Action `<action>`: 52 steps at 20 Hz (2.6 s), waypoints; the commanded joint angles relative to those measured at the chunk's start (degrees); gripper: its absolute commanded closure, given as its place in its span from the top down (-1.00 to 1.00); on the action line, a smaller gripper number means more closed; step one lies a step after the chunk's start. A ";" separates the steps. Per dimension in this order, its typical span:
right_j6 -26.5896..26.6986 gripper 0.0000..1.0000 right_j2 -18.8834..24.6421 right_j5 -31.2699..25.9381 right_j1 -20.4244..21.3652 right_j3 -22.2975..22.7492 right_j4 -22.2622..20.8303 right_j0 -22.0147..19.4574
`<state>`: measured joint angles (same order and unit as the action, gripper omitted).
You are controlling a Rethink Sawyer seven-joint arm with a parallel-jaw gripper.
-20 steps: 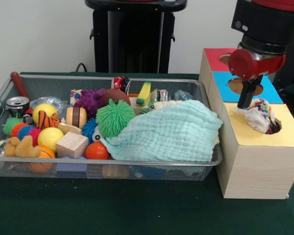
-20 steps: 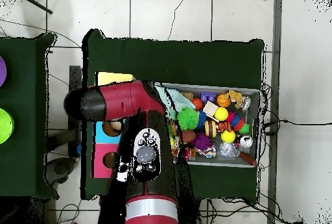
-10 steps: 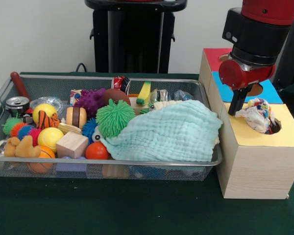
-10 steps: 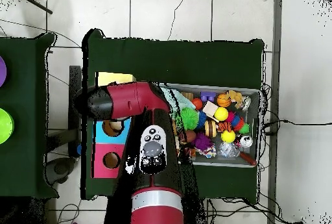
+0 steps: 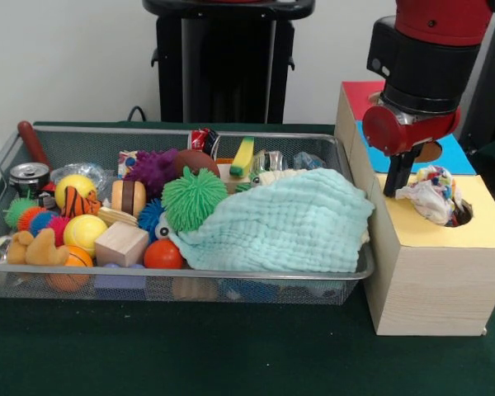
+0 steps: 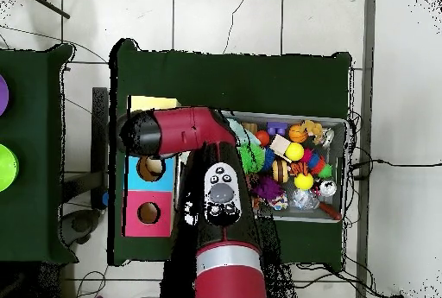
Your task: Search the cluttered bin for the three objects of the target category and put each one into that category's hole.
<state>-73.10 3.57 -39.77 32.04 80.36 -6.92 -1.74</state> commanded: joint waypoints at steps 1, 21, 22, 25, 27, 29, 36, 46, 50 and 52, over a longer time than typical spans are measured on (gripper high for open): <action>-1.73 -1.00 9.58 8.39 -6.06 6.15 0.08 -4.65; -2.19 -1.00 16.58 9.19 -0.08 9.93 -0.41 -8.22; -2.37 -1.00 16.70 9.30 -0.01 9.88 -0.54 -8.24; -2.71 -1.00 16.64 9.33 -0.17 9.56 -0.88 -8.19; -2.61 -1.00 16.13 8.16 -0.68 8.99 -1.09 -7.97; -2.41 -1.00 15.18 5.85 -1.48 7.90 -1.46 -7.51; -2.17 -1.00 11.38 -0.12 -4.70 3.58 -3.35 -5.38; -2.37 -1.00 6.17 -2.27 -12.35 -3.90 -5.55 -1.99; -2.14 -1.00 4.27 -5.32 -13.07 -4.64 -6.44 -0.91; -2.01 -1.00 3.76 -6.81 -13.25 -4.88 -6.64 -0.61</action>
<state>-73.10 9.99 -36.05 24.54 76.19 -8.66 -3.24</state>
